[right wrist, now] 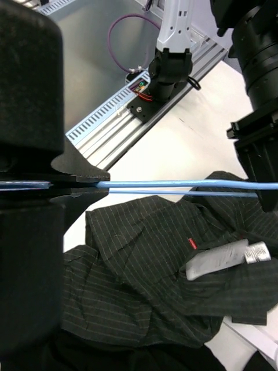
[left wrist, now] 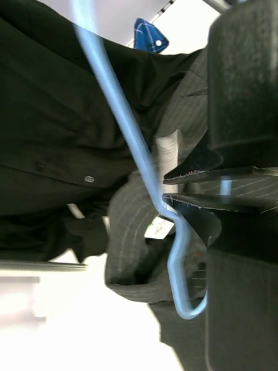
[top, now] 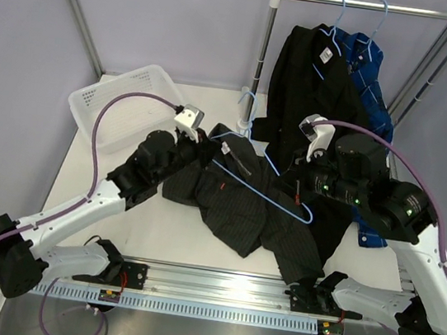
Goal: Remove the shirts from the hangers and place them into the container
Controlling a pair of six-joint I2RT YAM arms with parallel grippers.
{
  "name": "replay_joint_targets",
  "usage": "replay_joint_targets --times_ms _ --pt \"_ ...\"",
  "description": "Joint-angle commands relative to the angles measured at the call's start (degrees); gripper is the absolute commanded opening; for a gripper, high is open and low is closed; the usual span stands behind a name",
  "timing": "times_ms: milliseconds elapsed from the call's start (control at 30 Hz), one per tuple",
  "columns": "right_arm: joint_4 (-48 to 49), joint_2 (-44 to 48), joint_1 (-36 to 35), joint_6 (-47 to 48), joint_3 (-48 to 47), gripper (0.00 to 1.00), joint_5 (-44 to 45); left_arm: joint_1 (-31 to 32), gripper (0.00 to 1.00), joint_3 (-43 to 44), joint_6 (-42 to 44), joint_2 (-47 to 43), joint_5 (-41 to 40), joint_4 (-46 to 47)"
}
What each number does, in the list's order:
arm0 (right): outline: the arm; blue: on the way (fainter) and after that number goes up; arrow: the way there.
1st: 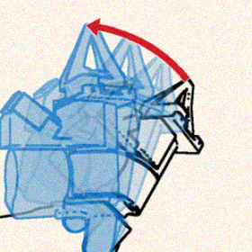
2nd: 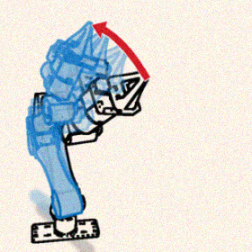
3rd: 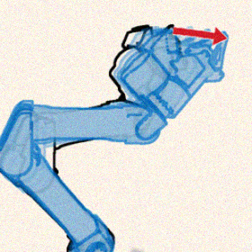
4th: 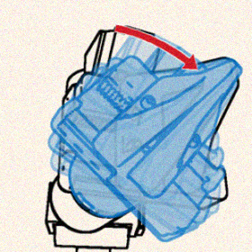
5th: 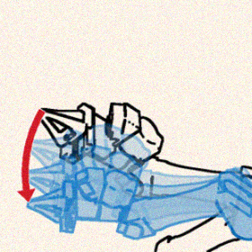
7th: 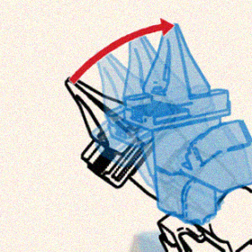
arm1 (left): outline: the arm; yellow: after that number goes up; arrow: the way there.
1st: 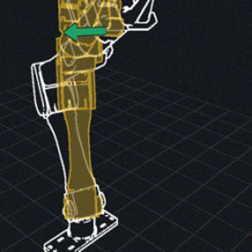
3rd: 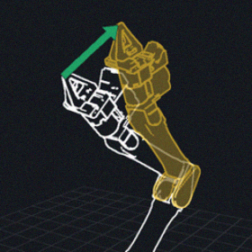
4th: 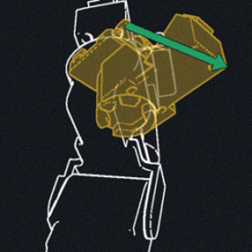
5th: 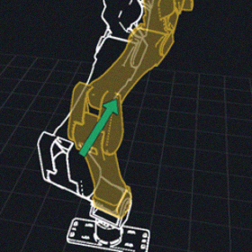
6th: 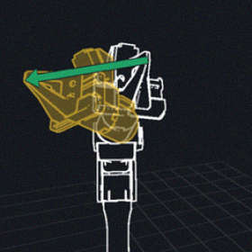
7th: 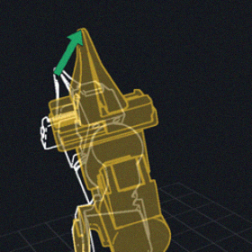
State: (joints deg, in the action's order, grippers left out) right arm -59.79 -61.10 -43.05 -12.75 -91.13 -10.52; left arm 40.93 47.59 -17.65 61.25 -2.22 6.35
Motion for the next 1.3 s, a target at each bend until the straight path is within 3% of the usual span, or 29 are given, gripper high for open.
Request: replay_joint_targets --times_ms 0,233,300,367,400,467,567,733,1067,1267 --pt "5.5 1.1 -0.1 -1.2 1.5 0.0 -3.1 -0.1 0.15 5.8 3.8 3.6 3.3 2.1" --pt "6.6 2.4 -0.1 -1.0 0.9 0.0 1.4 -0.1 0.18 7.6 0.0 1.8 3.9 -1.6" --pt "4.3 2.4 0.0 0.2 -1.7 0.0 6.0 -0.1 0.45 8.7 -0.8 -2.8 0.2 -5.9" --pt "1.3 2.6 0.0 1.1 -4.1 0.0 12.1 -0.1 0.59 11.6 -0.5 -7.0 -4.6 -13.2" --pt "0.6 2.9 -0.1 1.6 -4.7 0.0 13.6 -0.1 0.71 12.5 -0.3 -8.2 -6.6 -15.5" --pt "-2.0 3.1 -0.1 1.8 -7.4 0.0 19.9 -0.1 0.83 14.1 -0.3 -11.1 -13.0 -21.4" --pt "-4.6 1.8 -0.1 3.8 -12.7 0.0 29.0 -0.3 0.94 15.3 -0.6 -14.3 -17.4 -26.0" --pt "-6.0 -9.2 1.7 9.3 -22.8 0.0 41.4 -0.2 0.99 9.9 -2.7 -17.0 -17.1 -28.2" --pt "1.7 -33.7 10.7 17.7 -47.0 0.0 37.9 -0.2 0.99 2.0 -7.8 -18.5 -16.1 -30.1" --pt "8.0 -42.7 12.7 18.8 -52.0 0.0 35.8 -0.3 0.99 0.9 -8.0 -16.3 -15.2 -30.3"
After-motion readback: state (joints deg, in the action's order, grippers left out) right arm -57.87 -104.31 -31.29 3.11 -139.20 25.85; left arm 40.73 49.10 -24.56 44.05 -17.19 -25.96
